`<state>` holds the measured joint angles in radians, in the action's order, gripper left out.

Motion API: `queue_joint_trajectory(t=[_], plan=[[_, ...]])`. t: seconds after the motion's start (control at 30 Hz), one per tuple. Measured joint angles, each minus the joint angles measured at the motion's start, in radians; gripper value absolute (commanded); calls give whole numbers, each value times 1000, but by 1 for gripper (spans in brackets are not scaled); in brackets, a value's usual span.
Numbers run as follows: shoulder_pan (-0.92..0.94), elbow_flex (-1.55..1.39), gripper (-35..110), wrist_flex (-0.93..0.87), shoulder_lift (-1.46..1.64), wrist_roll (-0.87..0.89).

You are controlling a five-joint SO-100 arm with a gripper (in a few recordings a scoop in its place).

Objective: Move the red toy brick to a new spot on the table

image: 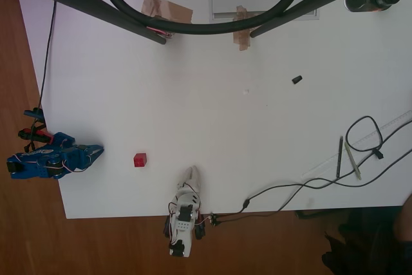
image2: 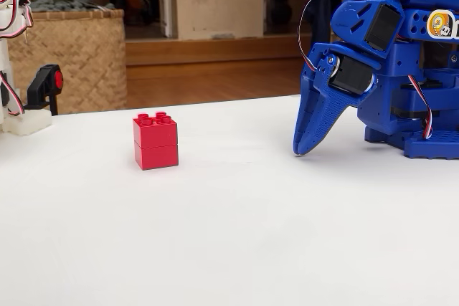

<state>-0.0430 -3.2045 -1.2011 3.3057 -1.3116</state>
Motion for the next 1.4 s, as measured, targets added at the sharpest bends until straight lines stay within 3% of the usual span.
queue_joint_trajectory(t=[1.4], plan=[[-92,0,0,0,2,86]])
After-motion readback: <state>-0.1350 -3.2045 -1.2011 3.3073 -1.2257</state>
